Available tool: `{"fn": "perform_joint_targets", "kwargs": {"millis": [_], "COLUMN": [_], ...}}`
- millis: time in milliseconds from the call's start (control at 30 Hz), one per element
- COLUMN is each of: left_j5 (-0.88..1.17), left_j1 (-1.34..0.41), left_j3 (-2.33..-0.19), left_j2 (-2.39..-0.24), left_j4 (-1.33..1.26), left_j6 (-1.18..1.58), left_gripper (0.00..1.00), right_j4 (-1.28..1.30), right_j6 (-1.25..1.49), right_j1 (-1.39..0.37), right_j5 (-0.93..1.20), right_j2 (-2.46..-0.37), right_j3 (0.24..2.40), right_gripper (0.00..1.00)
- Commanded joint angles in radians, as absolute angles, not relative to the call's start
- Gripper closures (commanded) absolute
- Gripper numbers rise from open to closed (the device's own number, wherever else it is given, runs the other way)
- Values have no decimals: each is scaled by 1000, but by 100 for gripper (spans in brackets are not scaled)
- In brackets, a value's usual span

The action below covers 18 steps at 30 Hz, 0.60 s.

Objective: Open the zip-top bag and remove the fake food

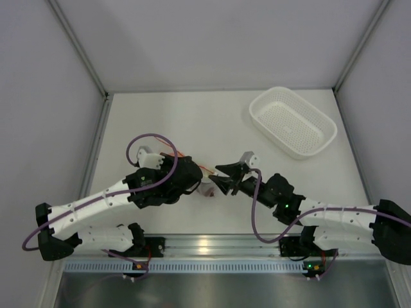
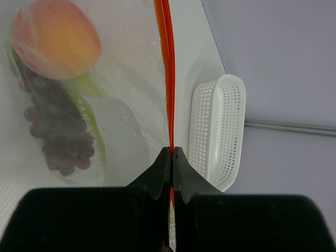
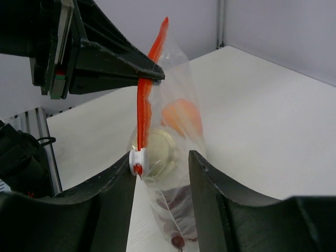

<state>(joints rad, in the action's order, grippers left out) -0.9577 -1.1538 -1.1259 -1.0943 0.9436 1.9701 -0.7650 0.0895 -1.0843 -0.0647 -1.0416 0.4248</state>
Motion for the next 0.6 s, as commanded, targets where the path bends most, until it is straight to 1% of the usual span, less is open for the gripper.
{"fn": "perform_joint_targets", "kwargs": {"millis": [0,133,167,233,333,433,500,533,567], "left_j5": [-991,-994,-996,-999,-994,-986,-979,-977,-976], "left_j1": [-1154,-1154,-1154,-1154,-1154,-1154,-1155,-1154,-1154], "left_j3": [-1131,-1128,-1127,-1126,-1124,-1124,-1127,-1127,-1127], "left_j2": [-1071,-1068,-1068,-1066,-1063,-1066,-1068,-1068,-1069], "left_j4": [881,881,882,881,881,881,881,879,879], "left_j6": [2023,2028,2029,2029,2029,2031,2031,2031,2031], "left_gripper": [100,100,100,100,100,100,100,100,100], "right_j4": [-902,-943,-951,-956,-1002,-1026,-1022,-1017,-1011], "right_j6": [118,129,133,140,150,146,143,140,137], "right_j1": [-1100,-1100,-1101,-1098,-1100,-1100,-1101,-1100,-1100], "right_j5": [-55,-54,-49,-37,-25,-32,-32,-35,-37], "right_j2": [-1055,-1069,-1074,-1074,-1066,-1072,-1078,-1083,-1086], "right_j3": [388,368,368,367,347,342,354,359,370], "right_gripper": [54,48,42,40,40,44,55,57,64]}}
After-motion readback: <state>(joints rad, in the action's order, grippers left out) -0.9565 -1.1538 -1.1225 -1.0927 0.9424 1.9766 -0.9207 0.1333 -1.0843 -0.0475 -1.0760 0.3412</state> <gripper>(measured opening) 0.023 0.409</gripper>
